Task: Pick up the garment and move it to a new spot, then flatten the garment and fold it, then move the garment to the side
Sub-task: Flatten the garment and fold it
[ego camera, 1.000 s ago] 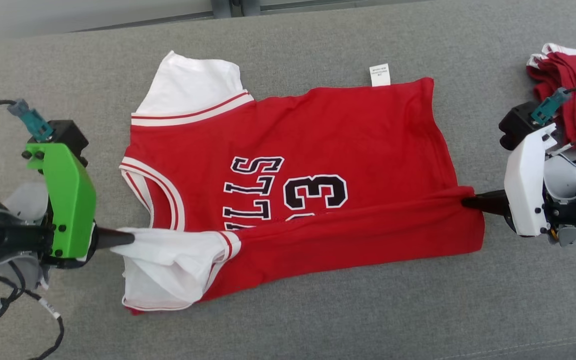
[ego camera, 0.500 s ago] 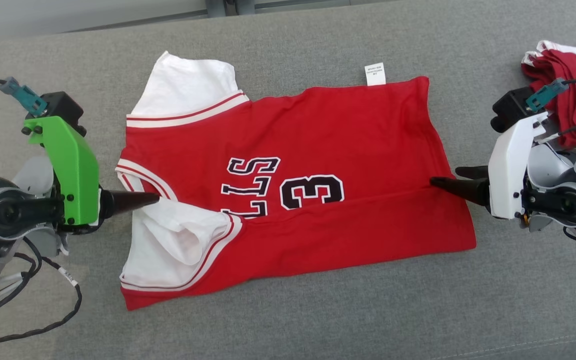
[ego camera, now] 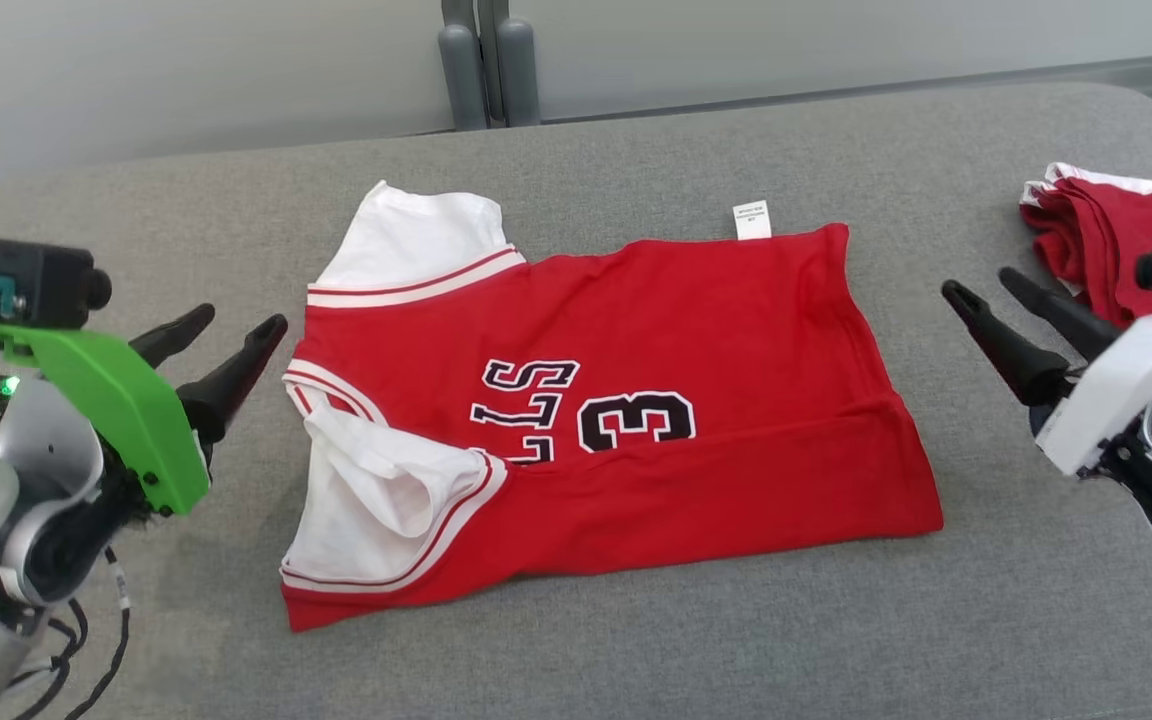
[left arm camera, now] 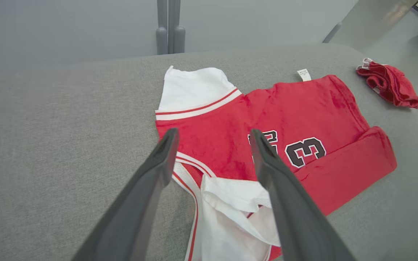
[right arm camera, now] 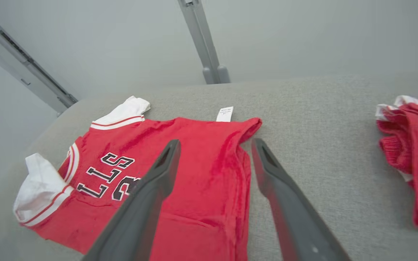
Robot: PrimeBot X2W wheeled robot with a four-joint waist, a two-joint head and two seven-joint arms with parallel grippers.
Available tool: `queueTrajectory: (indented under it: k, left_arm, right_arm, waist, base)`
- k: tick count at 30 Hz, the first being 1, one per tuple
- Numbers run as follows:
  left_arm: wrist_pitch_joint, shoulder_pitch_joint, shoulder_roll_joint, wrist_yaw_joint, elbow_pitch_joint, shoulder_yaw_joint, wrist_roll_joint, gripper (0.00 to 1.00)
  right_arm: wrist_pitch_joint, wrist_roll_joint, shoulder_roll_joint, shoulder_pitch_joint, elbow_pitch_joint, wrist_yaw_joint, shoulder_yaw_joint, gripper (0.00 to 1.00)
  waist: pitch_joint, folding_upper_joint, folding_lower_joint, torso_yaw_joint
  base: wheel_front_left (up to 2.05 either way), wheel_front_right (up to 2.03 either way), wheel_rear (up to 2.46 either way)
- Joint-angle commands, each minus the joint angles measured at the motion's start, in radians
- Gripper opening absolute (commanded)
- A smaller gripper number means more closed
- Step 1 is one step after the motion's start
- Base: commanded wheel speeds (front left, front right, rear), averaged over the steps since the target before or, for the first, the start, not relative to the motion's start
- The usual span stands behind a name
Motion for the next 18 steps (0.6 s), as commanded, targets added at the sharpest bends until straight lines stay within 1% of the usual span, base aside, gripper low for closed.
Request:
queueTrajectory:
  k: [1,2,4,5,9,11,13,16,18]
  left_arm:
    - [-0.065,0.04,0.005,0.018,-0.005,0.004,0.049,1.0]
    - [-0.114,0.057,0.007,0.036,-0.008,0.008,0.082,1.0]
    - [-0.226,0.113,-0.008,0.083,-0.013,0.022,0.122,1.0]
    - [-0.298,0.146,-0.017,0.117,-0.018,0.038,0.146,1.0]
    - [-0.481,0.293,-0.046,0.204,-0.04,0.066,0.167,1.0]
    - [-0.533,0.356,-0.064,0.227,-0.049,0.073,0.169,1.0]
    - [-0.559,0.411,-0.092,0.244,-0.046,0.084,0.163,1.0]
    - [-0.578,0.466,-0.129,0.255,-0.028,0.098,0.19,1.0]
    - [-0.584,0.499,-0.168,0.254,-0.02,0.115,0.2,1.0]
  right_arm:
    - [-0.048,-0.011,0.01,0.044,0.017,-0.001,-0.02,1.0]
    - [-0.082,-0.023,0.017,0.057,0.028,-0.001,-0.041,1.0]
    - [-0.125,-0.055,0.035,0.103,0.054,-0.001,-0.083,1.0]
    - [-0.138,-0.081,0.049,0.129,0.065,-0.001,-0.108,1.0]
    - [-0.151,-0.166,0.124,0.248,0.094,-0.001,-0.219,1.0]
    - [-0.152,-0.198,0.163,0.312,0.093,-0.001,-0.28,1.0]
    - [-0.152,-0.228,0.195,0.382,0.093,-0.001,-0.325,1.0]
    - [-0.152,-0.258,0.233,0.455,0.097,-0.001,-0.365,1.0]
    - [-0.14,-0.269,0.253,0.49,0.097,-0.001,-0.385,1.0]
  waist:
    - [-0.026,0.0,0.0,0.015]
    - [-0.03,0.0,0.0,0.016]
    - [-0.043,0.0,0.0,0.016]
    - [-0.049,0.0,0.0,0.014]
    - [-0.059,0.0,0.0,0.013]
    - [-0.059,0.0,0.0,0.015]
    - [-0.06,0.0,0.0,0.02]
    - [-0.059,0.0,0.0,0.024]
    - [-0.059,0.0,0.0,0.026]
  base:
    - [0.0,0.0,0.0]
    - [0.0,0.0,0.0]
    - [0.0,0.0,0.0]
    - [0.0,0.0,0.0]
    - [0.0,0.0,0.0]
    - [0.0,0.0,0.0]
    - [0.0,0.0,0.0]
    - [0.0,0.0,0.0]
    - [0.0,0.0,0.0]
